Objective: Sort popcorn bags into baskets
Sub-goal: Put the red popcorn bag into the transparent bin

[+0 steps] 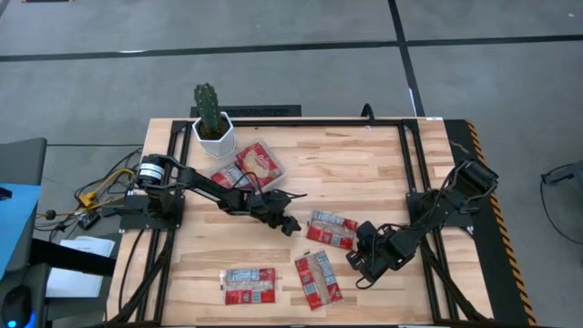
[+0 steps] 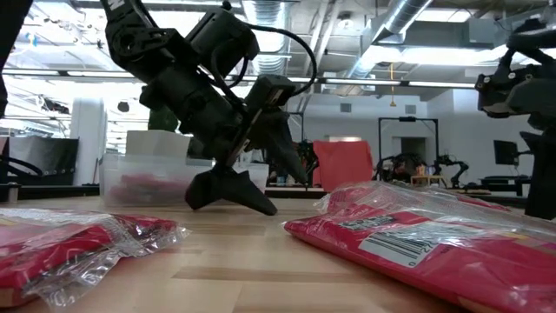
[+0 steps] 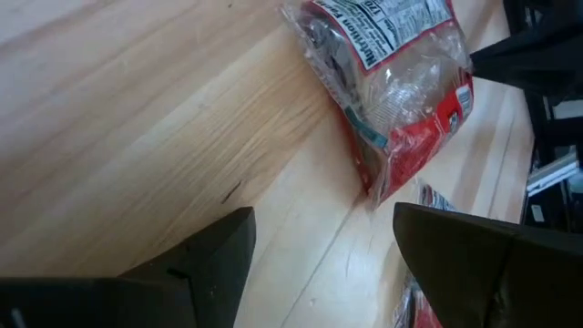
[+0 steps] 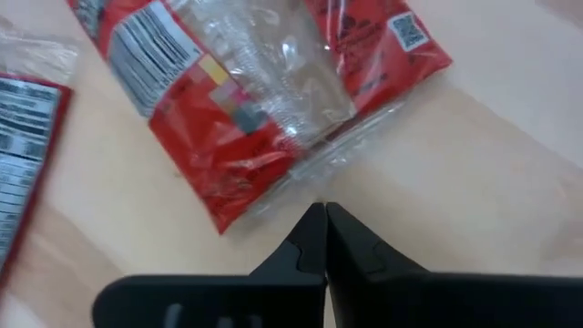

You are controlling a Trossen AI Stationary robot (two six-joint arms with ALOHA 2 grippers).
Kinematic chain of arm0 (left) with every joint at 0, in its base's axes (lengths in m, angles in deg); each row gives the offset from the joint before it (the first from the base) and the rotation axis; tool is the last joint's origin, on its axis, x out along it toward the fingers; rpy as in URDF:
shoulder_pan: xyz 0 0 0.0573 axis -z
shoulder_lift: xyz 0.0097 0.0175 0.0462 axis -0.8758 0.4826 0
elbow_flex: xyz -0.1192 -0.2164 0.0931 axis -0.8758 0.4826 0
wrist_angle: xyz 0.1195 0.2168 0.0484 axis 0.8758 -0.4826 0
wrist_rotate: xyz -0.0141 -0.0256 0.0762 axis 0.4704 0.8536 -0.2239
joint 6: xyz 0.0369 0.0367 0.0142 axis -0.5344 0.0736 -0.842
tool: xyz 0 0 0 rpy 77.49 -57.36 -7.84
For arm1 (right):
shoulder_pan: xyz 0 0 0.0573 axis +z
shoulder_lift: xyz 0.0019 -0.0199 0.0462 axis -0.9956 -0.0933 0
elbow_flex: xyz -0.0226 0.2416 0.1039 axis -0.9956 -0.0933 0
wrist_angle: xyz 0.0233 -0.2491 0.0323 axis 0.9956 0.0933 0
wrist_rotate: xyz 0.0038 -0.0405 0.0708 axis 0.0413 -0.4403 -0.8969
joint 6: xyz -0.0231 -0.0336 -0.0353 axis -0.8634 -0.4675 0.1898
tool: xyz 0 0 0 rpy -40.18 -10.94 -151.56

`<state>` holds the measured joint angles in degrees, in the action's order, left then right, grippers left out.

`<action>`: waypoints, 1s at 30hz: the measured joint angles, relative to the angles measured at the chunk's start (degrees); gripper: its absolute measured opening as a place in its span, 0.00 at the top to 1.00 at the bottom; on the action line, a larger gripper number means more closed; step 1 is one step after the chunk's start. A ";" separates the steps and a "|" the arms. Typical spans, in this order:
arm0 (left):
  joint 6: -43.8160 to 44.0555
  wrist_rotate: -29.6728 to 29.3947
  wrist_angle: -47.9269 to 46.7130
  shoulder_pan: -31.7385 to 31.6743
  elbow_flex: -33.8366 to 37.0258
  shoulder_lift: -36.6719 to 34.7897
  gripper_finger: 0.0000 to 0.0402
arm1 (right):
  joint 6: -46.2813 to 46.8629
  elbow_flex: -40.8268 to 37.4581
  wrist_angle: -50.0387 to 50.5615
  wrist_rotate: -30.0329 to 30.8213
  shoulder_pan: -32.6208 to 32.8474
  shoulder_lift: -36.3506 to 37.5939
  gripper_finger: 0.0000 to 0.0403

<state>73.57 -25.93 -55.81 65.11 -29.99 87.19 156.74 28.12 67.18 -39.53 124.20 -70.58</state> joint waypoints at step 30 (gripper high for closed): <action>-0.01 -2.53 3.00 0.15 0.15 0.19 0.37 | -45.53 2.02 -22.62 -8.32 -19.69 -6.21 0.95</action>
<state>73.56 -28.46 -52.81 65.26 -29.84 87.39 111.21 30.14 44.56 -47.85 104.51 -76.79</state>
